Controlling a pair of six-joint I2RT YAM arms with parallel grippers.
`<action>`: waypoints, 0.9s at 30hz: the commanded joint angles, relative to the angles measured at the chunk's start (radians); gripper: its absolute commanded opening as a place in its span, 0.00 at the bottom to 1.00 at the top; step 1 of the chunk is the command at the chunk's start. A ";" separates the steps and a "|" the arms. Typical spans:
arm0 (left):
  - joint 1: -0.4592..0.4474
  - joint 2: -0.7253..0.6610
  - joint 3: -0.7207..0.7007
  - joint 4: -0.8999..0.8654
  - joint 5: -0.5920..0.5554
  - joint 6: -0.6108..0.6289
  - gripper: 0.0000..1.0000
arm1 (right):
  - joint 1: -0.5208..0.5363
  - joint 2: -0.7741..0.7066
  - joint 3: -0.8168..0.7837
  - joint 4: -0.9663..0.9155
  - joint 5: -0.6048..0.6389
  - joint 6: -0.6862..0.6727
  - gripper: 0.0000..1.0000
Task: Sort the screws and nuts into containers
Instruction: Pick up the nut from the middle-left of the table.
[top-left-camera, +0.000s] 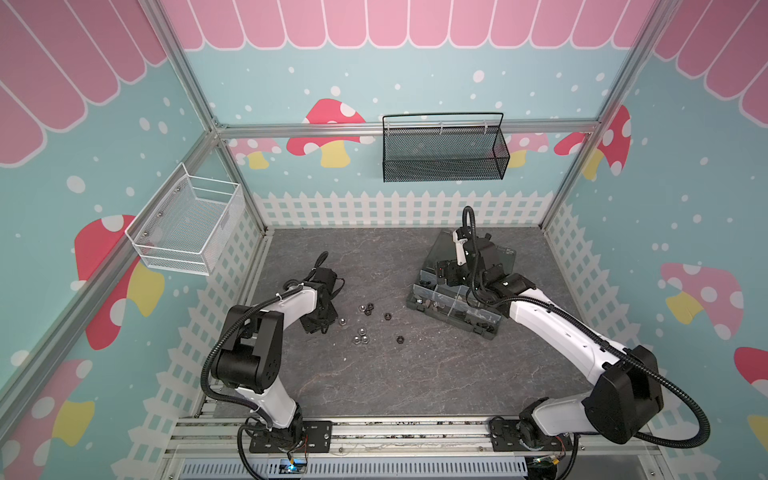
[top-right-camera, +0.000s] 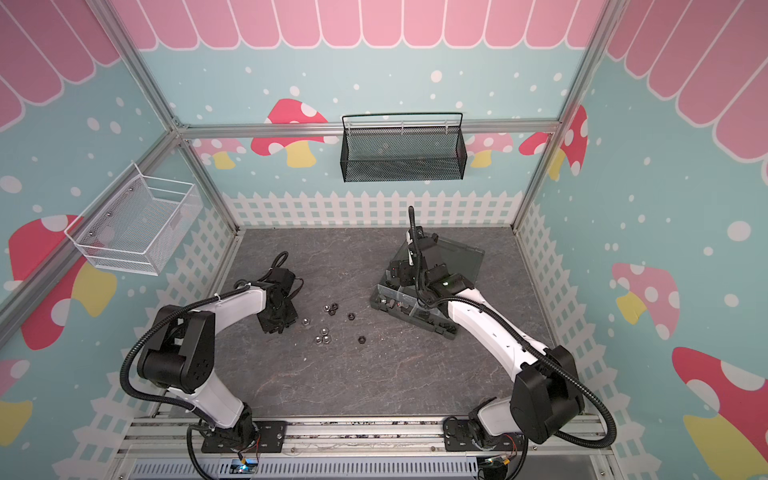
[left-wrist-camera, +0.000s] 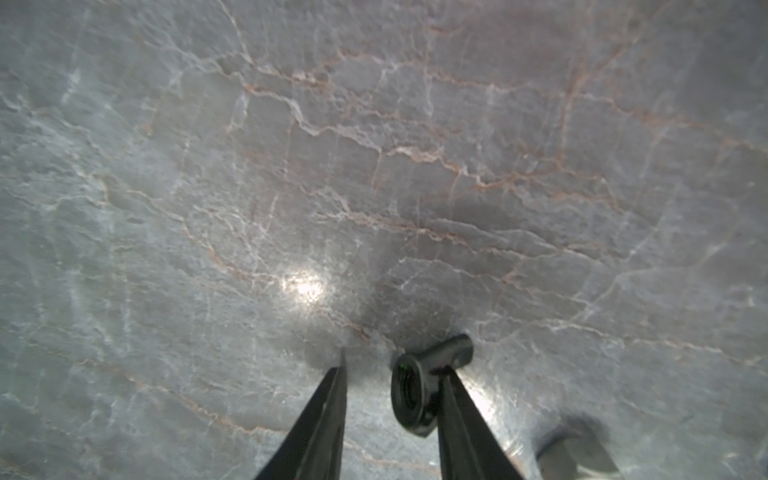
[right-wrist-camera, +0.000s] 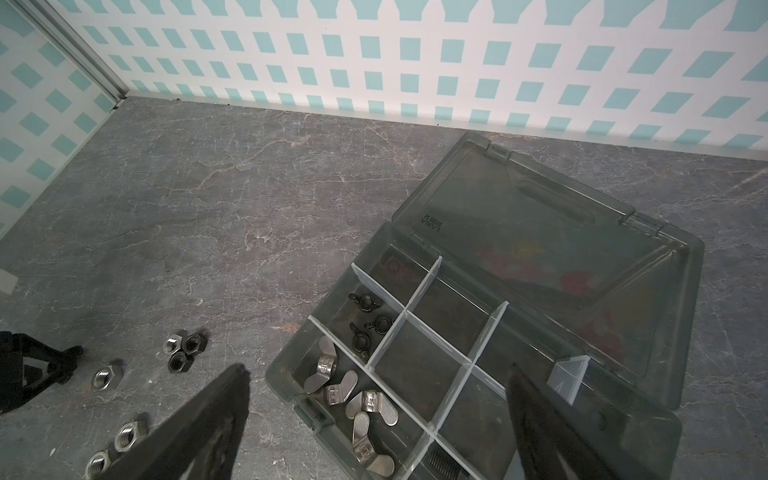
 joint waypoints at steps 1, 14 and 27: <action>0.013 0.040 -0.012 0.008 -0.002 -0.002 0.40 | -0.003 0.006 -0.007 0.015 -0.002 0.009 0.97; 0.043 0.046 -0.006 0.010 0.007 0.014 0.44 | -0.002 0.002 -0.015 0.014 -0.007 0.016 0.97; 0.060 0.033 -0.013 0.010 0.010 0.025 0.46 | -0.003 -0.009 -0.029 0.011 -0.005 0.017 0.97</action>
